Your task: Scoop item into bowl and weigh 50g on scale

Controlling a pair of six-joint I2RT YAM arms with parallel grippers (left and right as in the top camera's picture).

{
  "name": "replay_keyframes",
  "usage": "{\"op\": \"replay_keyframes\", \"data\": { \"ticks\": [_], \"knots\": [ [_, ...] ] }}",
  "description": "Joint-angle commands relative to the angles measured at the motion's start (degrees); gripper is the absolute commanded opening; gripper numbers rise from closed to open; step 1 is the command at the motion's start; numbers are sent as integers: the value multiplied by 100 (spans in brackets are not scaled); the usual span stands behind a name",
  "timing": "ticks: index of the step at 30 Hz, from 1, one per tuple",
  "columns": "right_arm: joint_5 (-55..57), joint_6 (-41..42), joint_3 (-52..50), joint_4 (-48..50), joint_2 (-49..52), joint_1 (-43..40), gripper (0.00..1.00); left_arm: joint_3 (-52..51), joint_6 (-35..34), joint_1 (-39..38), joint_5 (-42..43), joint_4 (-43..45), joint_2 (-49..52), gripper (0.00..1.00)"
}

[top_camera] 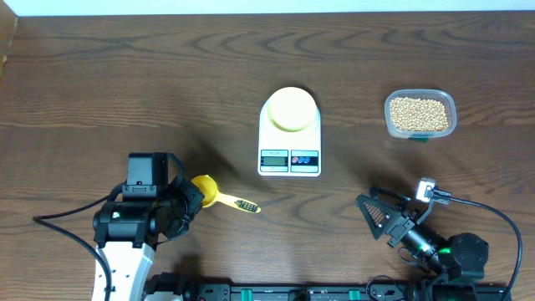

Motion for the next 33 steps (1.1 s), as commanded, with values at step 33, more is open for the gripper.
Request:
{"op": "replay_keyframes", "data": {
  "ticks": [33],
  "knots": [
    [3348, 1961, 1462, 4321, 6026, 5372, 88, -35, -378, -811, 564, 815, 479, 7]
  ]
}}
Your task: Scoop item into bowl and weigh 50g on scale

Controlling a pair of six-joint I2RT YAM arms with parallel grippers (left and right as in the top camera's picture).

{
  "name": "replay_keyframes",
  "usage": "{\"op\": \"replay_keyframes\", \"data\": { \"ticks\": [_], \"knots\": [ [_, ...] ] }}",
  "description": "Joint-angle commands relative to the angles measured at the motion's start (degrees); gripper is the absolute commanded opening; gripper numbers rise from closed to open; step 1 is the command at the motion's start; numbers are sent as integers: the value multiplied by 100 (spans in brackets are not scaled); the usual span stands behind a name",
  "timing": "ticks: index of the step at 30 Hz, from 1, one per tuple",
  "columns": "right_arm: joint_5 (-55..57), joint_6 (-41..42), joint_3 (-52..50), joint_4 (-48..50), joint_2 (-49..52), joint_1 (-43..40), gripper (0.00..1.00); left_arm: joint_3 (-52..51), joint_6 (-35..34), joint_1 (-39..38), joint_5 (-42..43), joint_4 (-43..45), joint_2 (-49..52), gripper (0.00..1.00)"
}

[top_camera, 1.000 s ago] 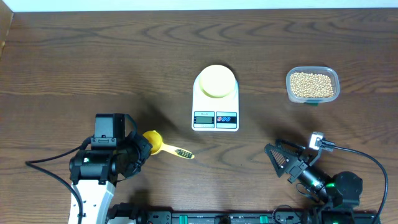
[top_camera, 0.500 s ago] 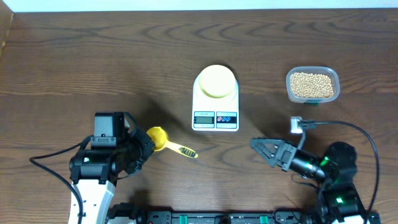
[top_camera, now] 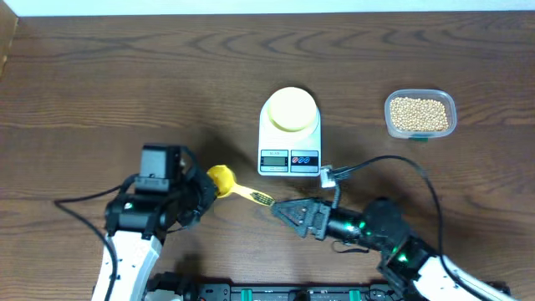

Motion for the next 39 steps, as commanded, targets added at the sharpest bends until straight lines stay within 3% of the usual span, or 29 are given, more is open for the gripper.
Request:
{"op": "replay_keyframes", "data": {
  "ticks": [1, 11, 14, 22, 32, 39],
  "knots": [
    [1067, 164, 66, 487, 496, 433, 87, -31, -55, -376, 22, 122, 271, 6],
    [1652, 164, 66, 1180, 1255, 592, 65, -31, -527, -1172, -262, 507, 817, 7],
    [1620, 162, 66, 1174, 1257, 597, 52, -31, -527, -1300, -354, 546, 844, 7],
    [1606, 162, 66, 1110, 1261, 710, 41, -31, -546, -1488, -367, 704, 846, 7],
    [1609, 164, 66, 1108, 1261, 745, 18, -33, -542, -1749, -498, 730, 846, 7],
    [1609, 221, 66, 925, 1261, 745, 8, -33, -542, -1753, -498, 721, 846, 7]
  ]
}}
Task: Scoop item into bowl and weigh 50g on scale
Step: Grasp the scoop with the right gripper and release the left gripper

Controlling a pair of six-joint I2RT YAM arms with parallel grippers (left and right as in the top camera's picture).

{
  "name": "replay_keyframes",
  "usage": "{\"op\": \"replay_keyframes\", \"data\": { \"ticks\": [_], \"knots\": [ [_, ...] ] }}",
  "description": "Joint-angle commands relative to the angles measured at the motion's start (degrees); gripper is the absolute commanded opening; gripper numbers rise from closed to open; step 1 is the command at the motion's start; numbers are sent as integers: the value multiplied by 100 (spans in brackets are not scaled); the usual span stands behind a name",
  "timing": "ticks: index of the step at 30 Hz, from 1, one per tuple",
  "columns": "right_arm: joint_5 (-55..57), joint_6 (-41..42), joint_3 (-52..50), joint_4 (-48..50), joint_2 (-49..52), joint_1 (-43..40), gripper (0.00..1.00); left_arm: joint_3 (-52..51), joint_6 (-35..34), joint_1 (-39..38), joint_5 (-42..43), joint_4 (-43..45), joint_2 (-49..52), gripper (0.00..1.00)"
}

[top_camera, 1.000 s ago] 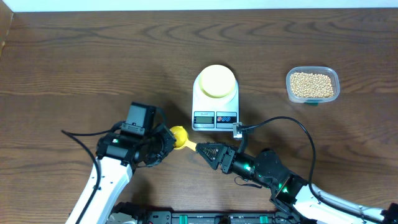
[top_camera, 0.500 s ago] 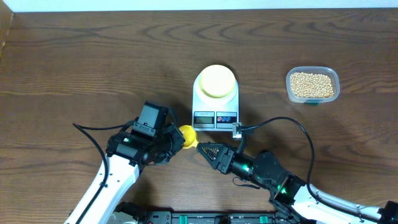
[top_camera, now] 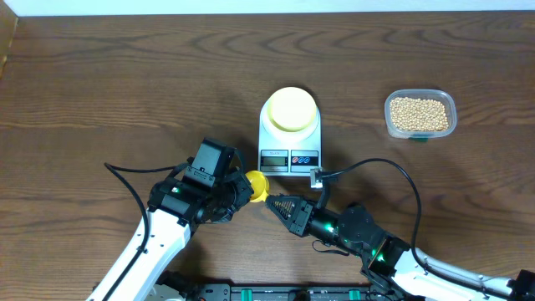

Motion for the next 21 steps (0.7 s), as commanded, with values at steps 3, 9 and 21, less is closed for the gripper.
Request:
{"op": "replay_keyframes", "data": {
  "ticks": [3, 9, 21],
  "knots": [
    [66, 57, 50, -203, 28, 24, 2, -28, -63, -20, -81, -17, 22, 7],
    [107, -118, 50, -319, 28, 24, 1, -28, -22, -20, -120, -114, 20, 8],
    [-352, -570, 44, -785, 26, 15, 1, -28, -24, -20, -376, -363, 20, 35]
  ]
}}
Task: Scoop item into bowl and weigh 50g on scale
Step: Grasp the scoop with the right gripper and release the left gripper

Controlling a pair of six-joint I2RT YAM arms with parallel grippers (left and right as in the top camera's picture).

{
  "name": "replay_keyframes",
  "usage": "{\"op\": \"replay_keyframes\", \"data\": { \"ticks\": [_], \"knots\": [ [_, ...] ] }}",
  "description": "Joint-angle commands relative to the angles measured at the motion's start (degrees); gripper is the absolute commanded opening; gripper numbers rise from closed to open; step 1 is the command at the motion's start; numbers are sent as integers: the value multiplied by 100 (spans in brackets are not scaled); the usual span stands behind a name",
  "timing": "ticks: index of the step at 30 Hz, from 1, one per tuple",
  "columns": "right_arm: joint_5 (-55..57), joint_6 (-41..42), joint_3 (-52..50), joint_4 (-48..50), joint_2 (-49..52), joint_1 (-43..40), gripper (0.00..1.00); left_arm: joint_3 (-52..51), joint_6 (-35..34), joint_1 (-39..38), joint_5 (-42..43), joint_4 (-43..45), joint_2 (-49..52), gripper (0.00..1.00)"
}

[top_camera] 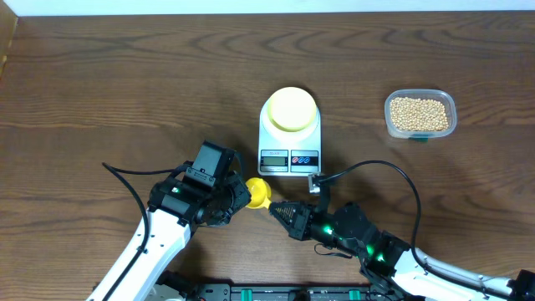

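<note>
The yellow scoop (258, 191) sits just below the scale's front edge, and only its cup shows. My left gripper (241, 197) is shut on the cup's left side. My right gripper (276, 209) points left at the cup. Its fingers are drawn together over the handle, which they hide. The white scale (289, 155) stands at the middle of the table with a pale yellow bowl (290, 109) on its platform. The clear tub of beans (420, 114) lies at the far right.
Black cables loop from both arms over the near half of the wooden table (100, 92). The right arm's body stretches toward the lower right corner. The left arm runs toward the lower left.
The scoop's cup has shifted slightly down and toward me. The right gripper has drawn back a little to the lower right with the handle. The left arm has hardly moved.
First the left gripper held the scoop's cup at the left, its handle free, while the right gripper waited at the far right. Then the scoop was nearer the middle, the right gripper at the handle's tip. Later both met below the scale, where they remain.
</note>
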Motion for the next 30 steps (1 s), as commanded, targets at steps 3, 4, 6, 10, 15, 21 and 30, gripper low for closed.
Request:
{"op": "replay_keyframes", "data": {
  "ticks": [3, 4, 6, 10, 15, 21, 30],
  "knots": [
    [-402, -391, 39, -109, 24, -35, 1, -28, -13, -20, -144, -17, 20, 36],
    [-402, -496, 39, -157, 24, -46, 1, -28, -13, -20, -144, -17, 20, 40],
    [-402, -697, 39, -299, 24, -79, 1, -28, -13, -17, -144, -17, 20, 47],
    [-651, -988, 39, -494, 7, -289, 1, -28, -13, -17, -144, -17, 20, 53],
    [-1305, -1152, 39, -1086, -450, -844, 1, -28, -15, -17, -188, -13, 20, 57],
    [-1320, -1547, 39, -3088, -1786, -1379, 1, -28, -15, -17, -295, -15, 20, 57],
    [-1467, -2437, 42, -5018, -4559, -1681, 1, -28, -15, -17, -339, 7, 20, 58]
  ]
}}
